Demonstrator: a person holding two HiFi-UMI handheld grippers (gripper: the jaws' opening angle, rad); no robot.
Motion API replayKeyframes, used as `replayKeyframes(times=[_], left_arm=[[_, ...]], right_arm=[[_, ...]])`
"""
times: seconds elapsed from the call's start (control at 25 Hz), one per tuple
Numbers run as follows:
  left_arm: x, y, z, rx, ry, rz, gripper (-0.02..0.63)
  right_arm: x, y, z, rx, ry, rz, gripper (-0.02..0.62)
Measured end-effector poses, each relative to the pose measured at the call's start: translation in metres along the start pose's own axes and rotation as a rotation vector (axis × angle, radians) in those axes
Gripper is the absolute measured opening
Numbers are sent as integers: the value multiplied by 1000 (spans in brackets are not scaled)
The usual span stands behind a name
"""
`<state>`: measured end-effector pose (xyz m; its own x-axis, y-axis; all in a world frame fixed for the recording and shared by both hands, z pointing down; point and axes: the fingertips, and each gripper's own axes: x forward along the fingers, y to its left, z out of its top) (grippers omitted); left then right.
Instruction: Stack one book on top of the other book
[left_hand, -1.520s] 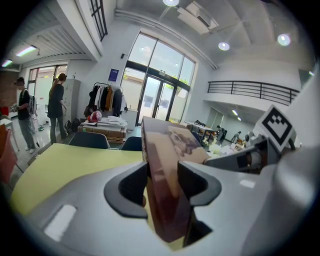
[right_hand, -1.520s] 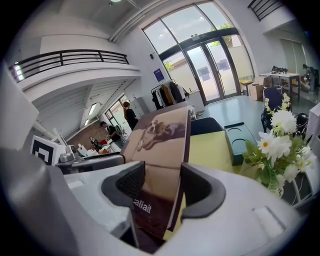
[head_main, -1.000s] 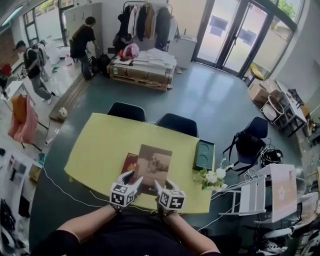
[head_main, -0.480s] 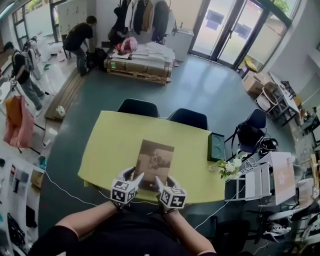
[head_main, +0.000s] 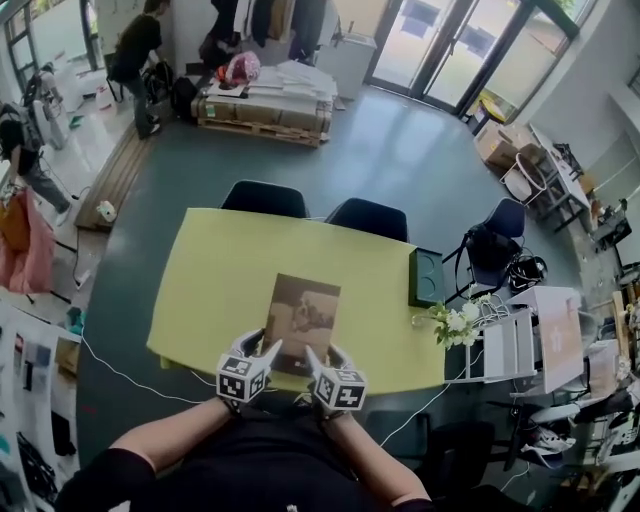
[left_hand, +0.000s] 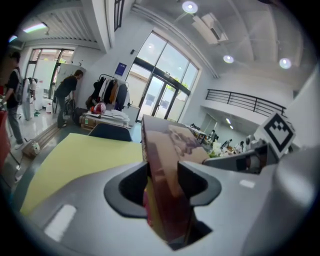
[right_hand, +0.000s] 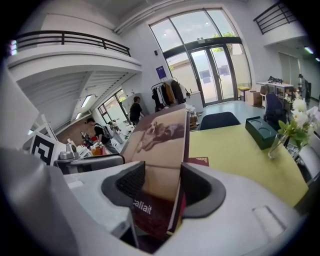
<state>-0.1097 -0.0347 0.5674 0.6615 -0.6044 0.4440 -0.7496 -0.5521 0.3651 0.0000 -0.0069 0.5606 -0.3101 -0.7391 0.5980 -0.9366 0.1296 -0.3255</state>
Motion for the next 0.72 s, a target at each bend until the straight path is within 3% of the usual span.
replayKeyframes(times=[0.72], left_arm=[[99, 27, -57, -67, 92, 29, 199]], right_arm=[[80, -82, -37, 53, 115, 33, 222]])
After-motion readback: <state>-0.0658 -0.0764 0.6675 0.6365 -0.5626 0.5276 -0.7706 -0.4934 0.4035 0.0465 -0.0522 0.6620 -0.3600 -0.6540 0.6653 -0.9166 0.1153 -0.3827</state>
